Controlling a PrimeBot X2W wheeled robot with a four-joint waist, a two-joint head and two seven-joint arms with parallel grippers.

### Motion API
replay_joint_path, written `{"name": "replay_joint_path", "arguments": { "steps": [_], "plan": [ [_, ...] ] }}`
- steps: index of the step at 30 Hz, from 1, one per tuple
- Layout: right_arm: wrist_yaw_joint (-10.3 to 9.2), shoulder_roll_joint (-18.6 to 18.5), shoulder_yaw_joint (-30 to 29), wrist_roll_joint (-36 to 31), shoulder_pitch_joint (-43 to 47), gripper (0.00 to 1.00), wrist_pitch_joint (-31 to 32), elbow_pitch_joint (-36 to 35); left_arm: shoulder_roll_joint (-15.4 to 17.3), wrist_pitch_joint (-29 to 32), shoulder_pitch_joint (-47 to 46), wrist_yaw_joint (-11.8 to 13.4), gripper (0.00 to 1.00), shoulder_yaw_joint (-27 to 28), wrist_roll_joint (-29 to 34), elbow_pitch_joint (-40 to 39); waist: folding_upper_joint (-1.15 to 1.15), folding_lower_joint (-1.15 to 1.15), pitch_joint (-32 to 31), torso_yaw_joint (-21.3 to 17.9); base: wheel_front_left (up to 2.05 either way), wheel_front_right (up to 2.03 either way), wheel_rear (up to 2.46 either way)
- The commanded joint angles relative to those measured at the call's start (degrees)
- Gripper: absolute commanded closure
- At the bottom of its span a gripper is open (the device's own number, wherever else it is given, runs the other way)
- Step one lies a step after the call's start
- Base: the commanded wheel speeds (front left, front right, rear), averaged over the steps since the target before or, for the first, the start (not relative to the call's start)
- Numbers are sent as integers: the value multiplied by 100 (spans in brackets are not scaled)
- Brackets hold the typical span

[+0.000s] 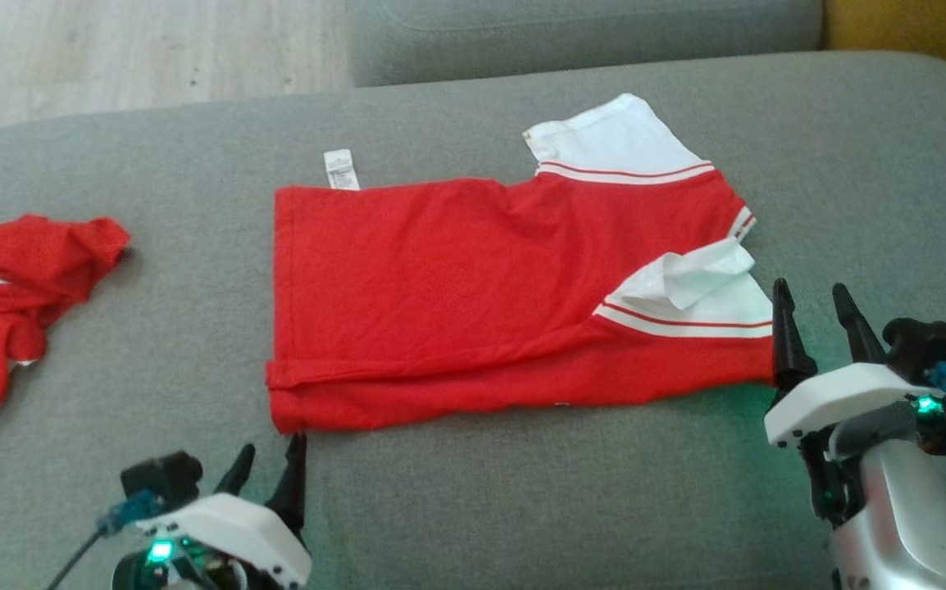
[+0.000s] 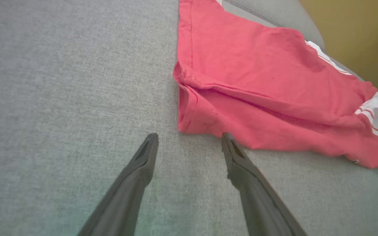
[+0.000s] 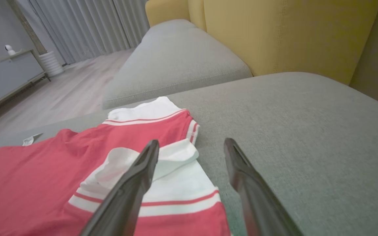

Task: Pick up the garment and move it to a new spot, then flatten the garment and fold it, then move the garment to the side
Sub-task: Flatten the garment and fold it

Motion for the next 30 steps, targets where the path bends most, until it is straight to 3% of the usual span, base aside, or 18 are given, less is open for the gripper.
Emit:
{"name": "replay_joint_path", "arguments": {
  "steps": [1, 11, 12, 13, 14, 16, 17, 18, 28, 29, 30],
  "plan": [
    [39, -6, 162, 39, -64, 0, 81, -359, 31, -68, -382, 50, 0, 294, -51, -75, 0, 1, 104, -99, 0, 0, 0],
    [39, -6, 310, 145, 321, 0, 634, -1085, -97, 78, -877, 76, 0, 416, -240, 682, 0, 1, 414, -366, 0, 0, 0],
    [39, -6, 320, 136, 341, 0, 726, -1095, -111, 160, -919, 49, 9, 379, -264, 800, 0, 1, 458, -392, 0, 0, 0],
    [39, -6, 328, 128, 347, 0, 774, -1077, -124, 184, -933, 30, 25, 362, -277, 833, 0, 1, 473, -398, 0, 0, 0],
    [39, -6, 338, 123, 348, 0, 813, -1054, -135, 201, -939, 16, 52, 348, -287, 854, 0, 1, 485, -401, 0, 0, 0],
    [39, -6, 340, 149, 351, 0, 895, -990, -147, 216, -939, -2, 75, 314, -285, 860, 0, 1, 504, -394, 0, 0, 0],
    [39, -6, 339, 149, 352, 0, 957, -936, -153, 219, -932, -9, 95, 300, -285, 843, 0, 1, 511, -387, 0, 0, 0],
    [39, -6, 338, 141, 352, 0, 1018, -875, -157, 225, -919, -15, 100, 286, -287, 816, 0, 1, 516, -376, 0, 0, 0],
    [39, -6, 341, 299, 176, 0, 1374, -70, -79, 173, -705, -8, 100, 270, -297, 328, 0, 1, 519, -172, 0, 0, 0],
    [39, -6, 339, 360, 138, 25, 1353, -10, -63, 173, -691, -1, 100, 269, -292, 285, 0, 1, 512, -152, 0, 0, 0],
    [39, -6, 335, 438, 99, 62, 1338, 49, -50, 167, -681, 0, 100, 270, -289, 237, 0, 1, 500, -136, 0, 0, 0]
  ]
}}
